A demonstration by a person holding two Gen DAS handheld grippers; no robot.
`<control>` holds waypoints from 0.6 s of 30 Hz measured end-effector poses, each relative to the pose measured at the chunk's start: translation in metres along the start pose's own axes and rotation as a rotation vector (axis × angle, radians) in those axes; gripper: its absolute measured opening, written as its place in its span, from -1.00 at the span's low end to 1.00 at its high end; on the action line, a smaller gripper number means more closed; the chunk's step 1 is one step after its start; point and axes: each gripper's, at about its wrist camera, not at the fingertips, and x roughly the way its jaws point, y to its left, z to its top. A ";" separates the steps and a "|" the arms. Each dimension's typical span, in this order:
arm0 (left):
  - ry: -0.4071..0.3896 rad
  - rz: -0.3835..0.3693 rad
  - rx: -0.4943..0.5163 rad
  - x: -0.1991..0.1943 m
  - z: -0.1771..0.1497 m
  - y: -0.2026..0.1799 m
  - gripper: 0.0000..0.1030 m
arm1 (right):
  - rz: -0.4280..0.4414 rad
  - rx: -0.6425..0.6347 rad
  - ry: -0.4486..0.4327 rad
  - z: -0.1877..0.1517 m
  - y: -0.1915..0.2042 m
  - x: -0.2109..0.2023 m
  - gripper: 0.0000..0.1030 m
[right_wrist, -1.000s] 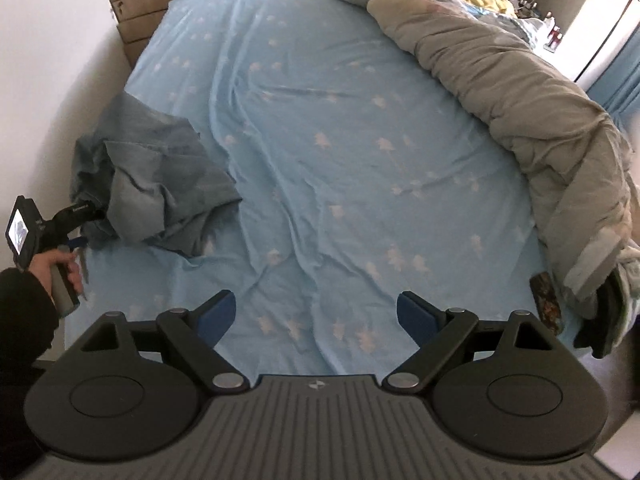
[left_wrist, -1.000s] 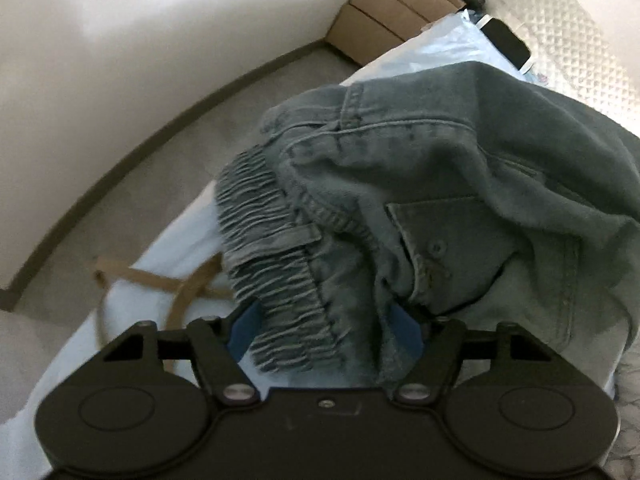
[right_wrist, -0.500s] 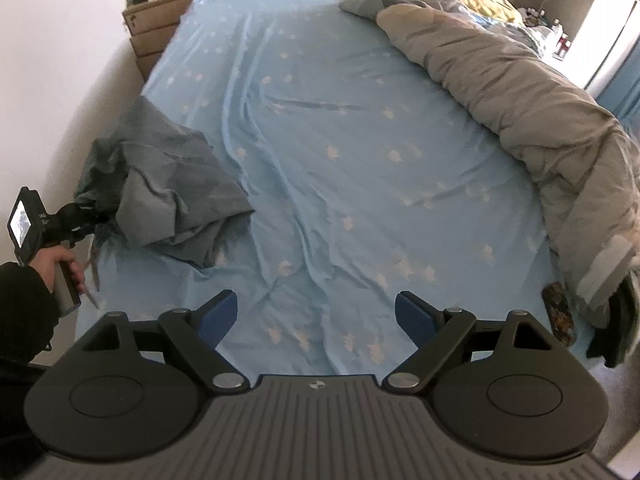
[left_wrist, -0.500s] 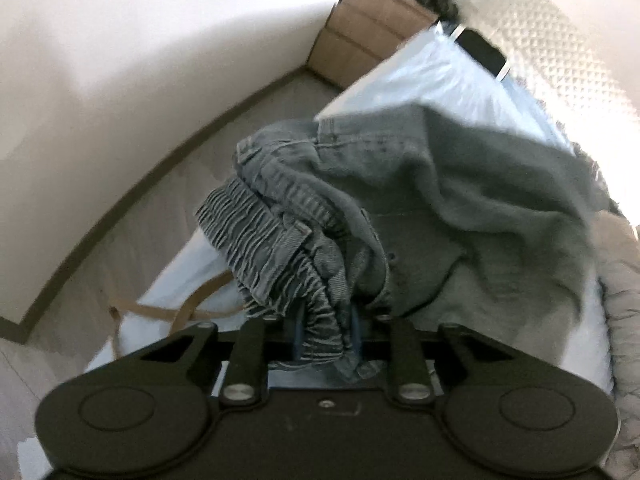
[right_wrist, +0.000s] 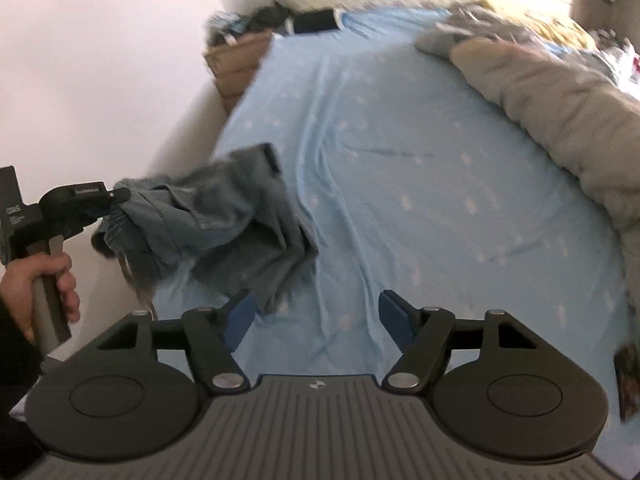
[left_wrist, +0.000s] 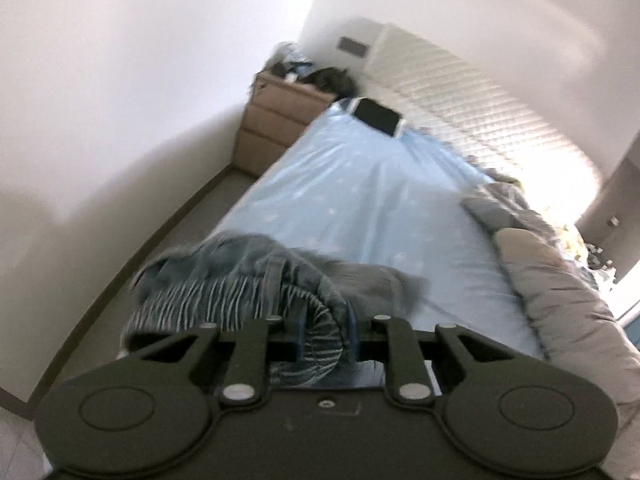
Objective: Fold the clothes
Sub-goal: 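Lift the waistband with the left tool while the right tool grasps the waistband beside it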
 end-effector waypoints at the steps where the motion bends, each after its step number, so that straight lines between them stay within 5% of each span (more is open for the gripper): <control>1: 0.009 -0.007 0.005 -0.005 -0.006 -0.017 -0.71 | 0.013 -0.011 -0.013 0.002 -0.008 -0.002 0.16; 8: 0.158 -0.026 -0.025 0.024 -0.065 -0.102 -0.70 | 0.108 -0.065 -0.031 -0.002 -0.074 -0.004 -0.05; 12: 0.226 -0.016 -0.057 0.047 -0.095 -0.108 -0.88 | 0.128 -0.104 0.019 -0.014 -0.102 0.007 -0.06; 16: 0.305 0.030 -0.061 0.057 -0.112 -0.105 -0.81 | 0.150 -0.117 0.063 -0.027 -0.121 0.016 -0.06; 18: 0.324 0.054 -0.066 0.052 -0.118 -0.098 -0.59 | 0.152 -0.111 0.086 -0.033 -0.127 0.020 -0.06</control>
